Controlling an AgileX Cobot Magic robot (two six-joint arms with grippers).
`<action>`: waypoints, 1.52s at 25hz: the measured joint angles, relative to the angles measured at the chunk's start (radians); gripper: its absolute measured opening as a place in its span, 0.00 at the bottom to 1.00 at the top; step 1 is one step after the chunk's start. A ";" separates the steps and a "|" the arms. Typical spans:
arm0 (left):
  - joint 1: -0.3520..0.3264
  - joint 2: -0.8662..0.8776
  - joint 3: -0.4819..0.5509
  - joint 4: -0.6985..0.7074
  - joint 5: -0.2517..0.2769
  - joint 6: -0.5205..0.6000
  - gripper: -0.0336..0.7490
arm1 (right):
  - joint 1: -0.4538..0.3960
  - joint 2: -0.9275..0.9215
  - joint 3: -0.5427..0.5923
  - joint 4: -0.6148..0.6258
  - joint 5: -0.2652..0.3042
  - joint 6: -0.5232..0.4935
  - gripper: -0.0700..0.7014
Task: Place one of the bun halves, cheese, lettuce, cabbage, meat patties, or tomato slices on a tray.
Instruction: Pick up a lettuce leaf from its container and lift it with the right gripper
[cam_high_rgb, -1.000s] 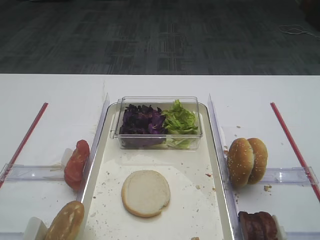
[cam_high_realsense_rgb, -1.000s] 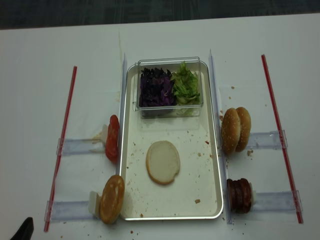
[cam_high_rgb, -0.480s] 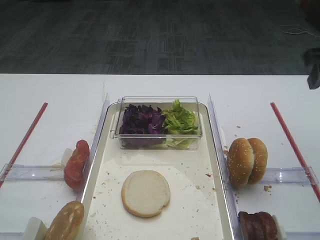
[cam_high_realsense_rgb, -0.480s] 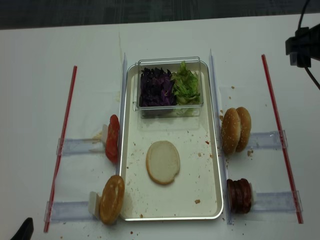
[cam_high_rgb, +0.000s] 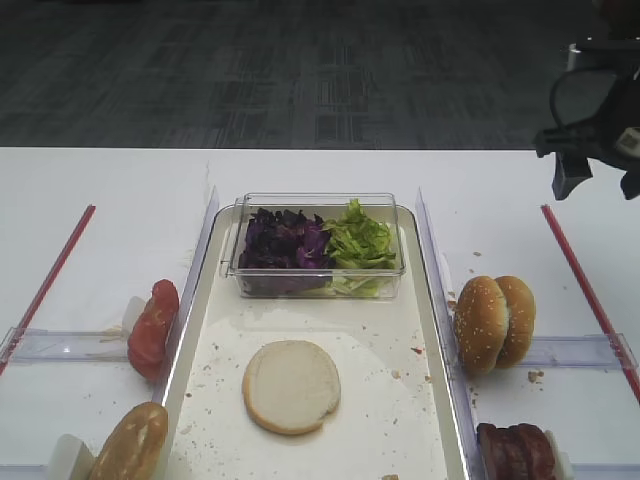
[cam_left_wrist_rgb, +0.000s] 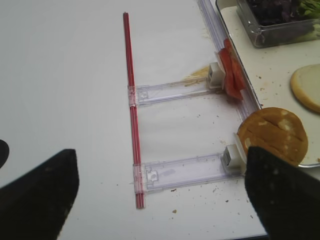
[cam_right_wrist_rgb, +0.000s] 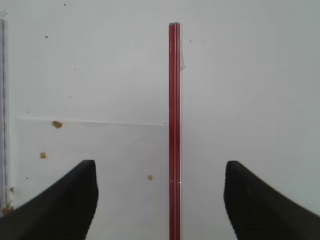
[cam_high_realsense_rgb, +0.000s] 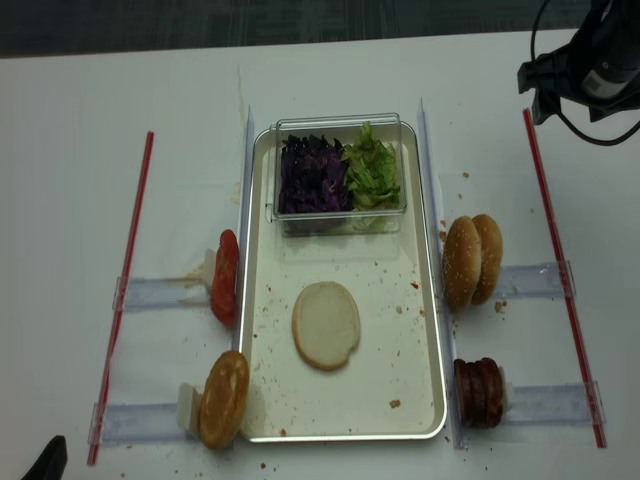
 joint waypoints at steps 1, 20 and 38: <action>0.000 0.000 0.000 0.000 0.000 0.000 0.88 | 0.000 0.024 -0.012 0.000 0.000 -0.002 0.82; 0.000 0.000 0.000 -0.002 0.000 0.000 0.88 | 0.027 0.089 -0.041 0.074 -0.062 -0.048 0.82; 0.000 0.000 0.000 0.000 0.000 0.000 0.88 | 0.345 0.089 -0.045 0.081 -0.060 -0.083 0.75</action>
